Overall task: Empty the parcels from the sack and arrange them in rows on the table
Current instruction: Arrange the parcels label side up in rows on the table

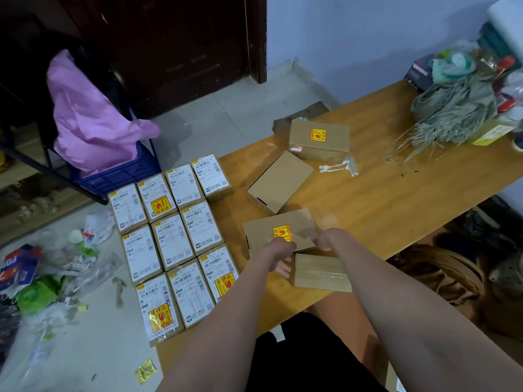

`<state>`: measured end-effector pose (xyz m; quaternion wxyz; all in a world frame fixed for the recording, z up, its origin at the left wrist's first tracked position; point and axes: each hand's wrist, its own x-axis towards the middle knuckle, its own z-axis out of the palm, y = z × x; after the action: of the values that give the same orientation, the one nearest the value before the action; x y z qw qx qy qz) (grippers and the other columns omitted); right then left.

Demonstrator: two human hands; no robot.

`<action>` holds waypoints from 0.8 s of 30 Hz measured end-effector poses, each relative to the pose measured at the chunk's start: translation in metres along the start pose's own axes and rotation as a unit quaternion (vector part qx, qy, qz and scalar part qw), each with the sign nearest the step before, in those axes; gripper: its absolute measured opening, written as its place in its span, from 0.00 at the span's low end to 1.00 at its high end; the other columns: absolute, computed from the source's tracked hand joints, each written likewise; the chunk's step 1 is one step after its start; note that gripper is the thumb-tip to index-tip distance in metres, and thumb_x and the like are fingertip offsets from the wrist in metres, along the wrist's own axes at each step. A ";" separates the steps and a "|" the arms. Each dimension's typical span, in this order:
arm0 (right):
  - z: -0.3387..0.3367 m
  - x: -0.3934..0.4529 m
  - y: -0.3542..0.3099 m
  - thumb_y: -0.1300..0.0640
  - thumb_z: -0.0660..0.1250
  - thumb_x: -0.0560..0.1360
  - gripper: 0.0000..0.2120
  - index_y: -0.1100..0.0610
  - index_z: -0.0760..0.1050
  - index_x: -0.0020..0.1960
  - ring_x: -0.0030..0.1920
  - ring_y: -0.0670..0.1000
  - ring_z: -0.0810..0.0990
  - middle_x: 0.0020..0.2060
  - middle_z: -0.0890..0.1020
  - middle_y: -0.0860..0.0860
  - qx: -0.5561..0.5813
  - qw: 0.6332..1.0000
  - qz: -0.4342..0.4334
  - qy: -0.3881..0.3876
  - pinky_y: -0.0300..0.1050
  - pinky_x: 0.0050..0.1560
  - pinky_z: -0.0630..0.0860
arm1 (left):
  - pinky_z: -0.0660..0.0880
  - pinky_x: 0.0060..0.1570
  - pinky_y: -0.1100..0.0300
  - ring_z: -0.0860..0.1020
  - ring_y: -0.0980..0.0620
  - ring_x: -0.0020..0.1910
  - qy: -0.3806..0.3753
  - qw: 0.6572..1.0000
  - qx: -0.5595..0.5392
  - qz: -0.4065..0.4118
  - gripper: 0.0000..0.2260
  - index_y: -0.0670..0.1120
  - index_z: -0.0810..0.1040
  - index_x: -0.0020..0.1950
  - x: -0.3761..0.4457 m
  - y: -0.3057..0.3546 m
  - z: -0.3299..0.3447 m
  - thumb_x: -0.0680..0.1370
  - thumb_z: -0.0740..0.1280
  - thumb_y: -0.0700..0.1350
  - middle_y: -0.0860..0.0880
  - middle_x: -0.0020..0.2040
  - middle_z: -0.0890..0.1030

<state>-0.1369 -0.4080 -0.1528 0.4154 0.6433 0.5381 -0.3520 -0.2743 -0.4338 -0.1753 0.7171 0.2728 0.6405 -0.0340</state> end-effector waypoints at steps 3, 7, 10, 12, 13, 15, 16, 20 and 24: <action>-0.002 -0.005 0.002 0.56 0.45 0.86 0.23 0.56 0.49 0.80 0.76 0.58 0.58 0.79 0.55 0.55 -0.027 0.999 -0.004 -0.016 0.50 0.72 0.60 | 0.76 0.60 0.39 0.75 0.33 0.63 -0.008 1.000 -0.001 -0.005 0.25 0.42 0.55 0.77 0.001 0.002 0.000 0.83 0.57 0.48 0.36 0.69 0.70; -0.006 -0.003 -0.001 0.52 0.49 0.86 0.24 0.61 0.57 0.78 0.73 0.58 0.65 0.75 0.64 0.57 -0.020 1.000 0.009 -0.015 0.49 0.69 0.65 | 0.76 0.60 0.41 0.76 0.33 0.63 -0.012 1.000 0.002 -0.012 0.24 0.40 0.57 0.76 0.001 0.006 0.000 0.83 0.58 0.47 0.36 0.69 0.69; -0.017 -0.010 0.003 0.45 0.55 0.83 0.28 0.62 0.61 0.76 0.71 0.57 0.68 0.73 0.67 0.56 -0.025 1.000 0.000 -0.013 0.48 0.67 0.66 | 0.79 0.56 0.46 0.76 0.36 0.61 -0.016 1.000 0.021 0.009 0.21 0.41 0.63 0.73 -0.002 0.012 -0.005 0.82 0.61 0.46 0.38 0.66 0.71; -0.028 -0.017 0.007 0.39 0.59 0.80 0.34 0.62 0.64 0.75 0.70 0.57 0.69 0.72 0.68 0.56 -0.039 0.999 0.006 -0.027 0.48 0.66 0.67 | 0.80 0.55 0.48 0.77 0.38 0.61 -0.022 0.999 0.021 0.016 0.20 0.41 0.66 0.71 -0.004 0.017 -0.011 0.81 0.64 0.44 0.38 0.67 0.71; -0.035 -0.022 0.009 0.37 0.61 0.78 0.36 0.62 0.64 0.74 0.70 0.58 0.69 0.73 0.68 0.56 -0.045 0.998 0.009 -0.037 0.48 0.66 0.68 | 0.80 0.55 0.48 0.76 0.39 0.62 -0.028 0.999 0.013 0.019 0.21 0.40 0.67 0.70 -0.004 0.018 -0.015 0.80 0.66 0.43 0.38 0.68 0.71; -0.048 -0.034 0.013 0.35 0.62 0.76 0.39 0.62 0.62 0.76 0.70 0.58 0.69 0.73 0.67 0.57 -0.049 0.997 0.022 -0.064 0.48 0.65 0.69 | 0.81 0.52 0.50 0.75 0.42 0.65 -0.034 0.999 0.003 0.029 0.19 0.40 0.71 0.67 -0.006 0.022 -0.021 0.77 0.70 0.42 0.38 0.68 0.72; -0.054 -0.038 0.014 0.36 0.62 0.77 0.40 0.63 0.60 0.76 0.69 0.58 0.69 0.70 0.69 0.57 -0.044 0.996 0.029 -0.067 0.47 0.64 0.69 | 0.81 0.51 0.51 0.75 0.42 0.64 -0.033 0.999 0.002 0.034 0.17 0.40 0.73 0.64 -0.008 0.024 -0.024 0.77 0.71 0.41 0.39 0.66 0.74; -0.076 -0.044 0.017 0.37 0.68 0.74 0.38 0.59 0.63 0.73 0.54 0.55 0.71 0.39 0.71 0.54 -0.007 0.998 0.033 -0.058 0.45 0.61 0.71 | 0.78 0.52 0.52 0.77 0.42 0.57 -0.034 0.999 -0.017 0.033 0.10 0.39 0.76 0.54 -0.016 0.029 -0.039 0.75 0.72 0.38 0.40 0.54 0.76; -0.089 -0.036 0.014 0.39 0.72 0.71 0.27 0.60 0.66 0.52 0.52 0.56 0.67 0.37 0.67 0.54 0.058 0.994 0.051 -0.081 0.46 0.55 0.68 | 0.80 0.50 0.52 0.76 0.42 0.61 -0.051 0.997 -0.059 0.019 0.21 0.38 0.72 0.64 -0.021 0.028 -0.055 0.74 0.74 0.39 0.39 0.66 0.72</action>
<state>-0.1292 -0.3422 -0.0818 0.4374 0.6621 0.4480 -0.4119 -0.3163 -0.3924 -0.1480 0.7641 0.2401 0.5988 0.0037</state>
